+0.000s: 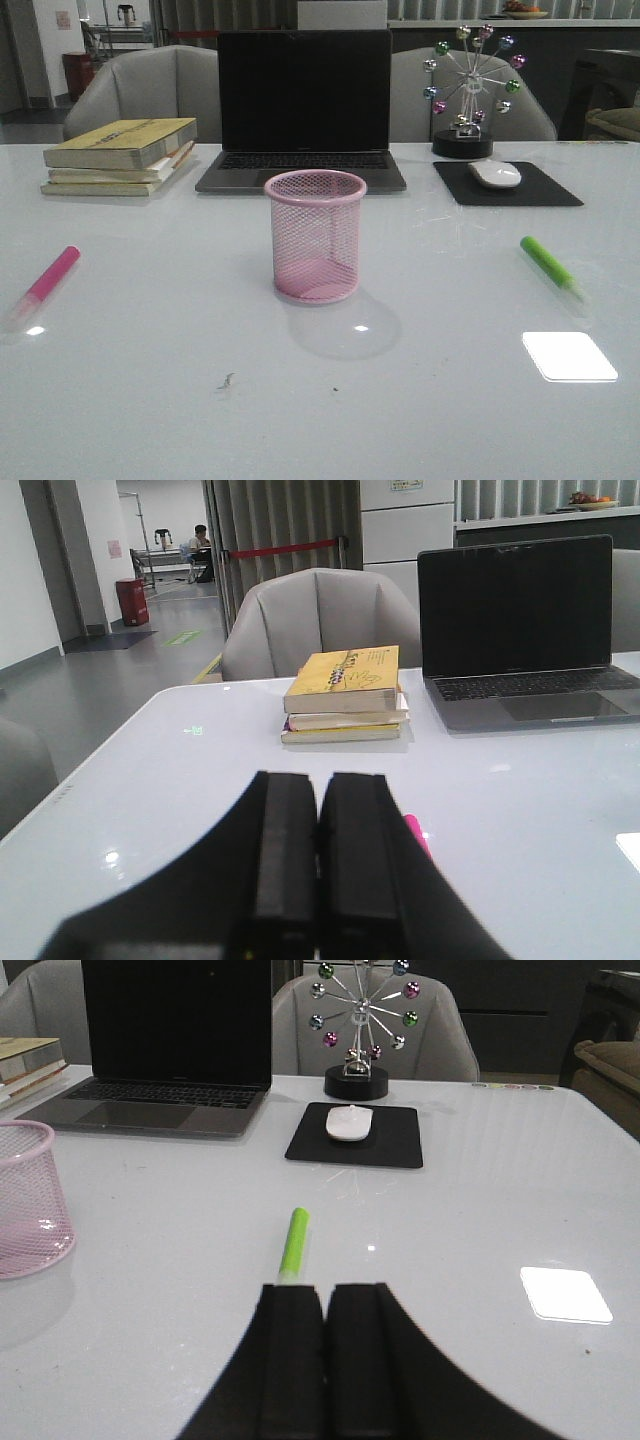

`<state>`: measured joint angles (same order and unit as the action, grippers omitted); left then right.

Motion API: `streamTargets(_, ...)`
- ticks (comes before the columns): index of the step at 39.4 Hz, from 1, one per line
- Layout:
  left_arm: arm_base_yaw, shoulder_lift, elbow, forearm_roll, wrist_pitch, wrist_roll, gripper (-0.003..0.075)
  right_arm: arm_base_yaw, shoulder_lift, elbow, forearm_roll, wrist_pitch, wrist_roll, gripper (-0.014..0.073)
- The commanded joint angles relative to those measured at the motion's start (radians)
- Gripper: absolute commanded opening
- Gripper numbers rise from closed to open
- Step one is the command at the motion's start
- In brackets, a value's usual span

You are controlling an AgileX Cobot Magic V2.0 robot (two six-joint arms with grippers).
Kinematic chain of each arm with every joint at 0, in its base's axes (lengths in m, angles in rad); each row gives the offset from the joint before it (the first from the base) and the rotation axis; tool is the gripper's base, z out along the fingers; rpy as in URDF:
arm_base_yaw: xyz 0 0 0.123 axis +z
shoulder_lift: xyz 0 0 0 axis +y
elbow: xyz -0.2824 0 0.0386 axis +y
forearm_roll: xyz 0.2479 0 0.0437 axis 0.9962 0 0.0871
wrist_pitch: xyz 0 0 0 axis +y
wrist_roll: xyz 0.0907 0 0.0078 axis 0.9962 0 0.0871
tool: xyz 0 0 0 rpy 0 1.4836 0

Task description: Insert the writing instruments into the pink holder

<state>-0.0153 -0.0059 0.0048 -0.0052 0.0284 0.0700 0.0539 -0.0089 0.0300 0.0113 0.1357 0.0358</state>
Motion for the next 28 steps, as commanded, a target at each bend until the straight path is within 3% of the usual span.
streamTargets(1,0.000,-0.022,0.005,-0.009,-0.086,-0.007,0.0099,0.003,-0.014,0.001,-0.011,-0.089,0.000,0.0050)
streamTargets(28,0.000,-0.022,0.005,-0.009,-0.117,-0.007,0.0099,0.003,-0.014,0.001,-0.011,-0.090,0.000,0.0050)
